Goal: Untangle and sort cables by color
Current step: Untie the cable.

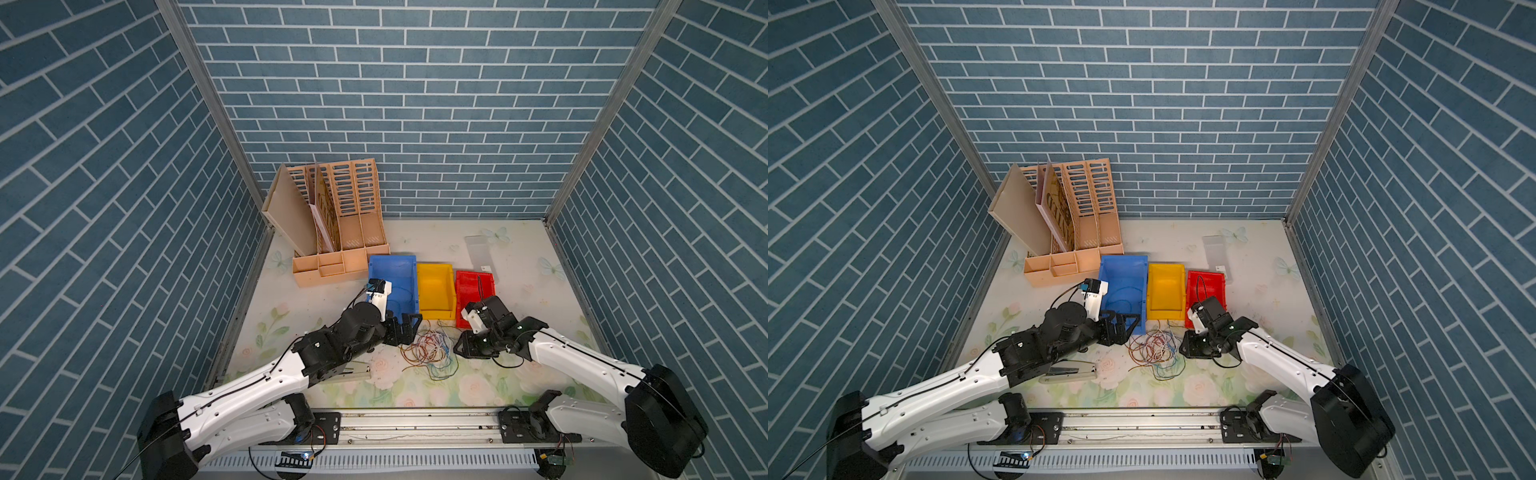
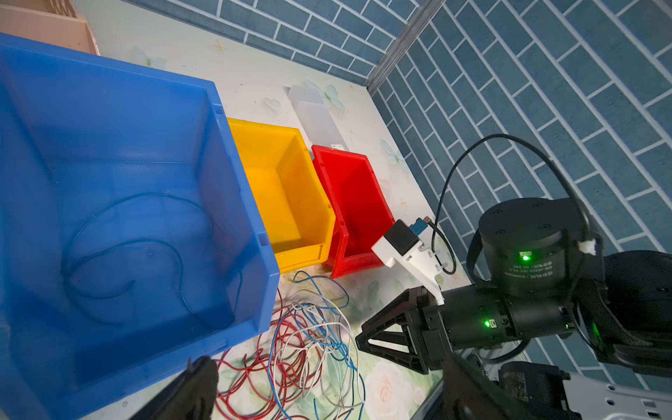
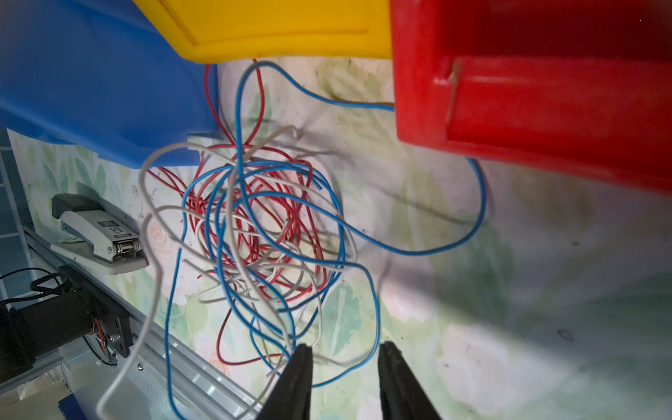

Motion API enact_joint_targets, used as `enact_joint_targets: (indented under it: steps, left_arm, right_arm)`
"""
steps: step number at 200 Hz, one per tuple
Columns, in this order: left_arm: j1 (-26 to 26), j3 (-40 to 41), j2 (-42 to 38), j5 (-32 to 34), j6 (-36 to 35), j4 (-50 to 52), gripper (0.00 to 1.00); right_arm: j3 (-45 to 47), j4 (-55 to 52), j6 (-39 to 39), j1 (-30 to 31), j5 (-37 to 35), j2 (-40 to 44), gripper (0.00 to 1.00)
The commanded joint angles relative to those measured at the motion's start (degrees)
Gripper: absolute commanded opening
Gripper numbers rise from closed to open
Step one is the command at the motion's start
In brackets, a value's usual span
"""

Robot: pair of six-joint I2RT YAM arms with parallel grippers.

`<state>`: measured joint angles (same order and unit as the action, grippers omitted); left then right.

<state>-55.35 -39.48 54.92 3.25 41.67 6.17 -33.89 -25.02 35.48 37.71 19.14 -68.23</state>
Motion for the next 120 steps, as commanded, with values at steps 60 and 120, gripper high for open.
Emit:
enact_joint_targets:
  steps: [60,120]
  left_arm:
    - [0.27,0.53,-0.37,1.05,-1.40,1.55,1.00]
    - [0.25,0.90,-0.91,1.76,-1.52,2.65,1.00]
  right_arm:
    - [-0.14,5.65,-3.92,-0.01,-5.69,-4.96,0.34]
    - [-1.05,8.03,-4.59,0.08,-4.81,-8.09,0.35]
